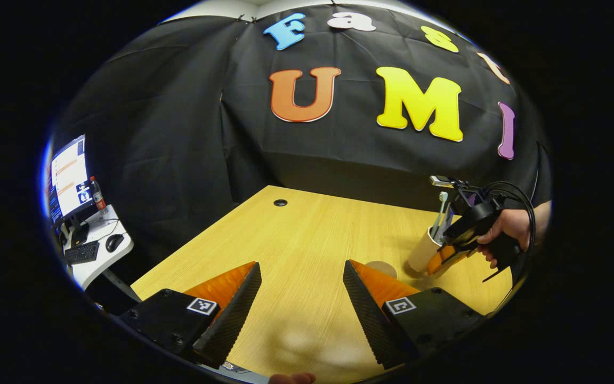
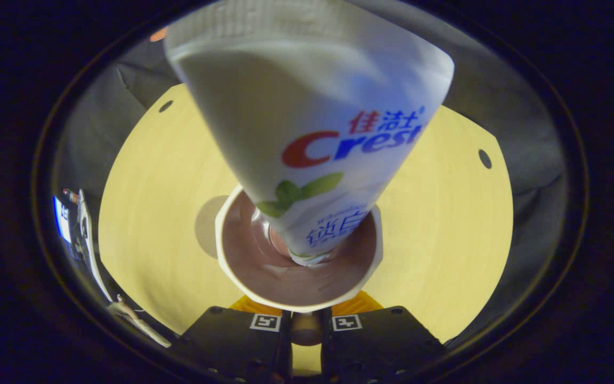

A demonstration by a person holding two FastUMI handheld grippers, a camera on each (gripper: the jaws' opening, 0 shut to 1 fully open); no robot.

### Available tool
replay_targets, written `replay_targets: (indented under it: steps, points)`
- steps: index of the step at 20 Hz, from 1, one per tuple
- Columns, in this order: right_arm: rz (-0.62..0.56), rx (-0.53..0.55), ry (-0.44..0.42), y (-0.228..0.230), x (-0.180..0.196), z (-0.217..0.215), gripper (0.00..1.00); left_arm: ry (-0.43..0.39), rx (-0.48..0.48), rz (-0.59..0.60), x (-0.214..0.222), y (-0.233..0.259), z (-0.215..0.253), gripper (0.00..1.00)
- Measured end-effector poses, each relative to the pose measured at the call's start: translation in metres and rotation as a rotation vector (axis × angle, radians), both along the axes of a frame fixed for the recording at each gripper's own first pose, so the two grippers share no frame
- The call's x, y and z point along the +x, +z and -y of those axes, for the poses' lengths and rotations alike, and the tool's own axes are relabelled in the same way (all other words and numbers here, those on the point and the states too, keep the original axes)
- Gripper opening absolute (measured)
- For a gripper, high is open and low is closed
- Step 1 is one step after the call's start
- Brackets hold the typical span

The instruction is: Put the toothbrush and toothpaste on the desktop into the cup, then pick up the cup and place it on the coaster on the desktop.

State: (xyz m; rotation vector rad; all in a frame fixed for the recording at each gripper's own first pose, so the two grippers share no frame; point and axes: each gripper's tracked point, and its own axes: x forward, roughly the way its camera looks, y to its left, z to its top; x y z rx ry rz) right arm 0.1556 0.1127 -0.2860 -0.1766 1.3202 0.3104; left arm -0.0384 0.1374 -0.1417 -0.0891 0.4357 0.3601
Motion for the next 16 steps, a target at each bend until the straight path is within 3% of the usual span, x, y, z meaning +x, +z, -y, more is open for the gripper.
replay_targets:
  steps: [6,16]
  points:
    - [-0.018,-0.022,0.116,-0.012,-0.010,-0.053,0.19,0.092,-0.009,-0.014,-0.027,-0.003,-0.033,0.98]
    - [-0.063,-0.079,0.136,-0.031,-0.017,-0.068,0.20,0.142,-0.038,-0.037,-0.042,-0.010,-0.050,0.98]
